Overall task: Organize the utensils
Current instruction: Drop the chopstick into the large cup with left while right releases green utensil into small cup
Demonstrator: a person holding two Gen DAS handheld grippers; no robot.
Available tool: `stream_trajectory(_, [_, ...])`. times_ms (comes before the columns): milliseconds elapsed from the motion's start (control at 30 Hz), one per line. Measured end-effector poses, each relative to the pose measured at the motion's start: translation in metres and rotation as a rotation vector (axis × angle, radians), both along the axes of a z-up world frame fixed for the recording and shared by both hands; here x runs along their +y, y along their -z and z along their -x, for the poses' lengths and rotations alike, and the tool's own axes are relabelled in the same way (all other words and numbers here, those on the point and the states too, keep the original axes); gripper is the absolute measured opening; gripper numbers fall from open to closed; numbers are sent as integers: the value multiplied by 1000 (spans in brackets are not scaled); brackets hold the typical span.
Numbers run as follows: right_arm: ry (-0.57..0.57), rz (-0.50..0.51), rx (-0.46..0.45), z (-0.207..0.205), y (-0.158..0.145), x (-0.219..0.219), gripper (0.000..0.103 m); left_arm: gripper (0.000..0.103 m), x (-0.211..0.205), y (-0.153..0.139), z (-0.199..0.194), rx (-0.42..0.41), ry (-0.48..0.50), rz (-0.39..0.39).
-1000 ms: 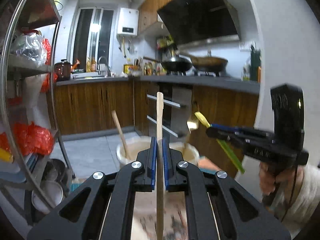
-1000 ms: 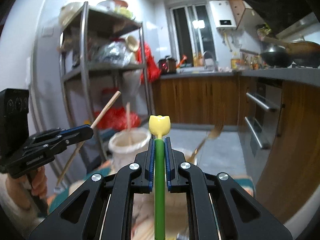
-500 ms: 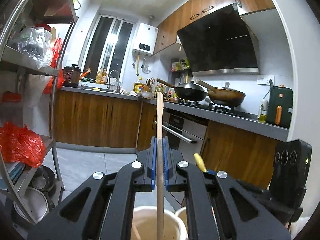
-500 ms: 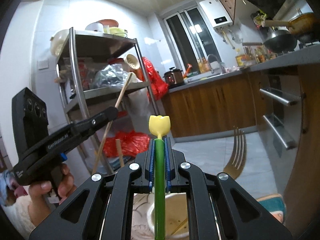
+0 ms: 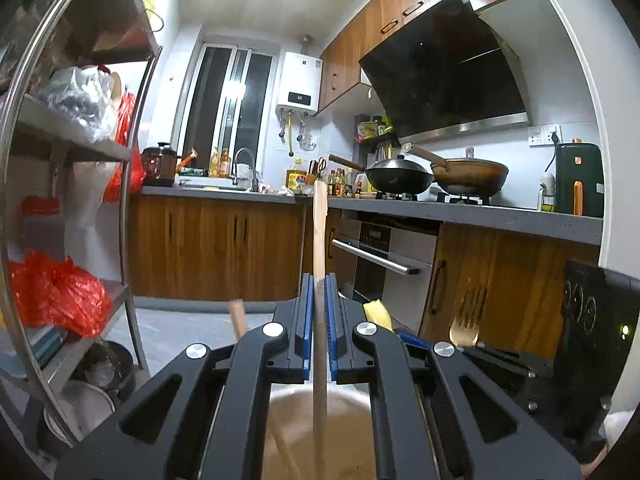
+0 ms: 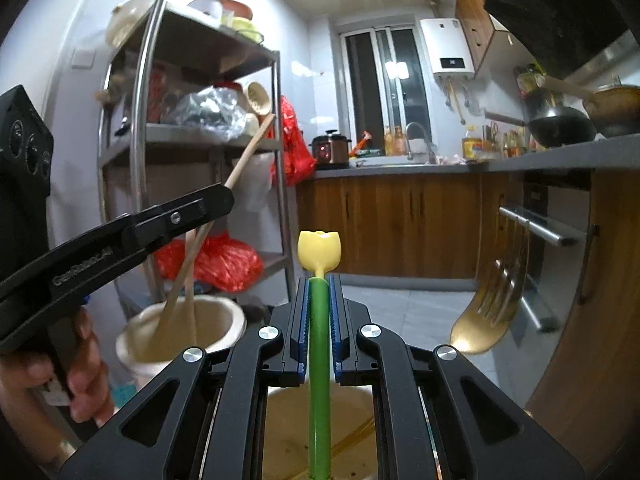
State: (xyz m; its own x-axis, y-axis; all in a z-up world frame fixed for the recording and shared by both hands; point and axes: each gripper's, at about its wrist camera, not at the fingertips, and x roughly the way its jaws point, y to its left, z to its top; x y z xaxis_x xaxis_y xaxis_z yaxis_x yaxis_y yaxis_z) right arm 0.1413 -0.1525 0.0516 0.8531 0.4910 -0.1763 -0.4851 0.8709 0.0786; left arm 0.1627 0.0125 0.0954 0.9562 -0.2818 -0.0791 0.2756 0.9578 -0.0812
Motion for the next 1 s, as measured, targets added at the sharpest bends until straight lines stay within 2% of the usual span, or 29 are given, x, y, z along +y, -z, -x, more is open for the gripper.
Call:
stream_trajectory(167, [0, 13, 19, 11, 1, -5, 11, 6, 3, 10, 17, 20, 18, -16])
stream_trajectory(467, [-2, 43, 104, 21, 10, -10, 11, 6, 8, 23, 22, 151, 30, -37])
stream_trajectory(733, [9, 72, 132, 24, 15, -8, 11, 6, 9, 23, 28, 133, 35, -41])
stream_trajectory(833, [5, 52, 124, 28, 12, -12, 27, 7, 7, 23, 31, 127, 31, -52])
stream_trajectory(900, [3, 45, 114, 32, 10, -14, 28, 8, 7, 24, 35, 121, 27, -58])
stream_trajectory(933, [3, 41, 106, 36, 8, -16, 28, 11, 7, 24, 37, 120, 22, -62])
stream_trajectory(1000, [4, 26, 90, 44, 5, -20, 34, 23, 9, 25, 41, 114, 13, -58])
